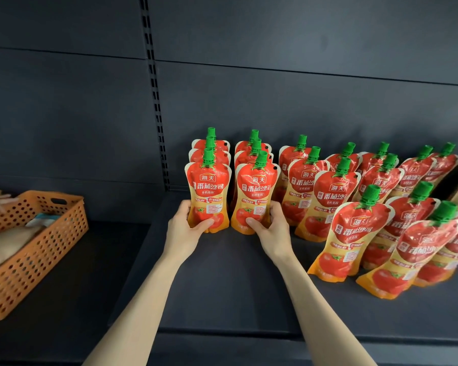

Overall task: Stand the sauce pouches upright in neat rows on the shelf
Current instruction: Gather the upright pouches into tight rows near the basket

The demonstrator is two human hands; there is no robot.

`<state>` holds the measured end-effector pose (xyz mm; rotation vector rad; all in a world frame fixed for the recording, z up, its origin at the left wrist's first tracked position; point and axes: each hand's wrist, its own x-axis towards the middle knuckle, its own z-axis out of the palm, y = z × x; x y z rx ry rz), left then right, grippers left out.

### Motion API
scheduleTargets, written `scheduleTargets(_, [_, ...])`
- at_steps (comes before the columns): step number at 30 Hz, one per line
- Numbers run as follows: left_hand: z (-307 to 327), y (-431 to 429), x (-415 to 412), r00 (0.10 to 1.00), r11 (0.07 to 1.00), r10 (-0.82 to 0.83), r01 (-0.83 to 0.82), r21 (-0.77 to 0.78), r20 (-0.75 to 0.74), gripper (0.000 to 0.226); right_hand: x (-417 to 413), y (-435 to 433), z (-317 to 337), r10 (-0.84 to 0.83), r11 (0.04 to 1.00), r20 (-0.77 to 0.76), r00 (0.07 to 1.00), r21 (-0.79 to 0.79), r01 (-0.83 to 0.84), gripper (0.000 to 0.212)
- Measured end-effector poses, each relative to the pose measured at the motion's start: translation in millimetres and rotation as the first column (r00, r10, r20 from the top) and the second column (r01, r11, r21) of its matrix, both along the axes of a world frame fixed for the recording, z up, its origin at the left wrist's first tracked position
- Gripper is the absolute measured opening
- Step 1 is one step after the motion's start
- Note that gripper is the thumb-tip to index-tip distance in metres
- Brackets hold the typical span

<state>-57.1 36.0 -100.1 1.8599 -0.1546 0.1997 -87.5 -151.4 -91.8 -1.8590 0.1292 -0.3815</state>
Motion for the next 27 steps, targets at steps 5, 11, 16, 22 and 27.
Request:
scheduleTargets(5, [1.1,-0.4,-0.8,1.000,1.000,0.002,-0.002,0.008,-0.001,0.042,0.1,0.4,0.4,-0.001,1.000,-0.021,1.000,0.001,0.001,0.043])
scheduleTargets(11, [2.8,-1.3,-2.5,1.000,1.000,0.009,-0.009,0.007,-0.006,0.042,-1.4,0.5,1.0,-0.006,1.000,-0.030,1.000,0.005,0.006,0.046])
scheduleTargets(16, [4.6,-1.8,-3.1,0.999,1.000,0.020,-0.020,0.006,-0.028,0.051,-2.4,1.5,2.0,-0.018,1.000,-0.029,0.999,0.015,0.019,0.047])
scheduleTargets(22, [3.7,-1.3,-10.3,0.997,0.997,0.082,-0.082,-0.009,-0.010,0.067,-7.6,1.0,0.2,-0.047,0.998,-0.042,0.998,0.031,0.049,0.059])
scheduleTargets(27, [9.8,1.0,-38.0,0.977,0.977,0.184,-0.194,0.091,0.110,0.057,-31.6,-0.4,9.1,-0.098,0.992,-0.009,0.995,-0.080,0.097,0.051])
